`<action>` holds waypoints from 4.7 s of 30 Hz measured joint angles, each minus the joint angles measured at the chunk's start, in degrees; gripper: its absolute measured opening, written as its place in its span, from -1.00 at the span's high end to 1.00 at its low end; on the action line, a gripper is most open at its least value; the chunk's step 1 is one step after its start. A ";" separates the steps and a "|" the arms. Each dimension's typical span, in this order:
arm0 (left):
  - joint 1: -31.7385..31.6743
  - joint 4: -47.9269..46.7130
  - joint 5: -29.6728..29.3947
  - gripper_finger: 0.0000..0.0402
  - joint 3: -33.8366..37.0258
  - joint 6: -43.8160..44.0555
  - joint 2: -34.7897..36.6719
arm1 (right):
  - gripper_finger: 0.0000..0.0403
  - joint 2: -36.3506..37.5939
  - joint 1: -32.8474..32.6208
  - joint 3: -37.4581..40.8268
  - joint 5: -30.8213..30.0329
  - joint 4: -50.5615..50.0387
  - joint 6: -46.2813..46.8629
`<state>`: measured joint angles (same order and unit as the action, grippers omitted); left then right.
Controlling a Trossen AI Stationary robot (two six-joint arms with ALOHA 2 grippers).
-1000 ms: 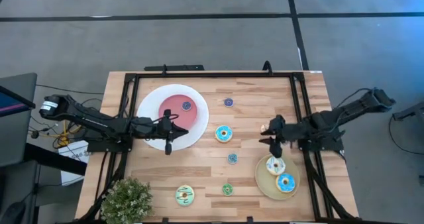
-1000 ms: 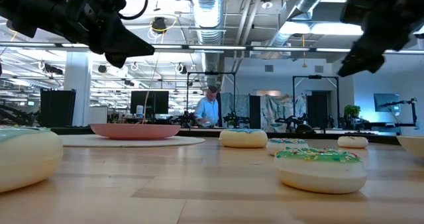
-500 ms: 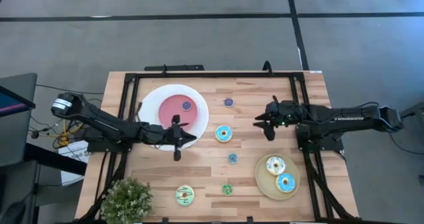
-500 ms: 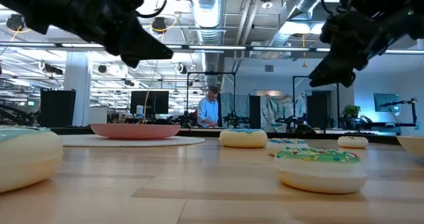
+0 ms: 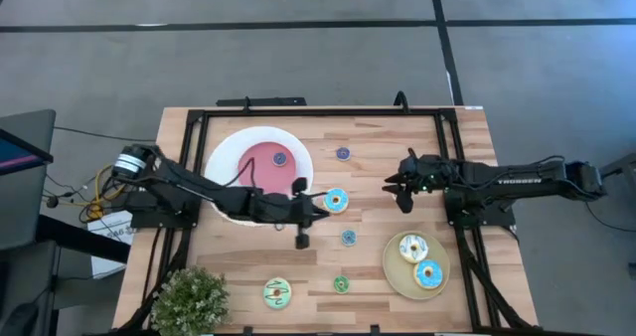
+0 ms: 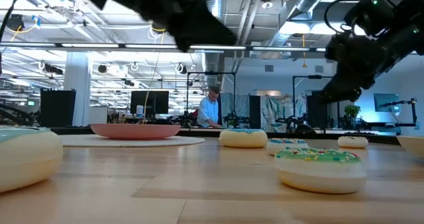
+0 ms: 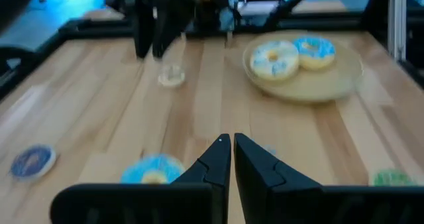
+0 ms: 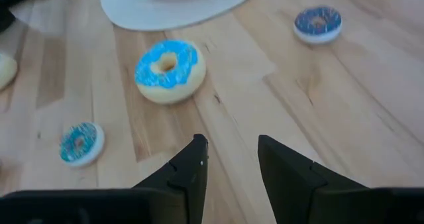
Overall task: Pick & Place donuts
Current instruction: Put the small blue donut onto the pink plate
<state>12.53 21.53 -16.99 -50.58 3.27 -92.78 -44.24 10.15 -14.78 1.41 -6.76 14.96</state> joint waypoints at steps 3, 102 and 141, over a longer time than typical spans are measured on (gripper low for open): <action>-1.33 -0.92 -0.34 0.93 -5.08 -1.09 -3.13 | 0.39 0.12 0.00 1.19 0.03 -0.07 0.00; -26.27 -42.43 -8.48 -0.42 -51.20 26.35 -42.37 | 0.39 0.06 -0.02 1.26 4.69 -0.10 -2.50; -26.25 -43.22 -6.67 -0.12 -51.18 27.41 -42.33 | 0.39 0.06 -0.02 1.26 4.72 -0.13 -2.93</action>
<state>-13.72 -21.69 -23.66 -101.75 30.68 -135.11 -44.18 10.13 -13.52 6.13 -6.88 12.03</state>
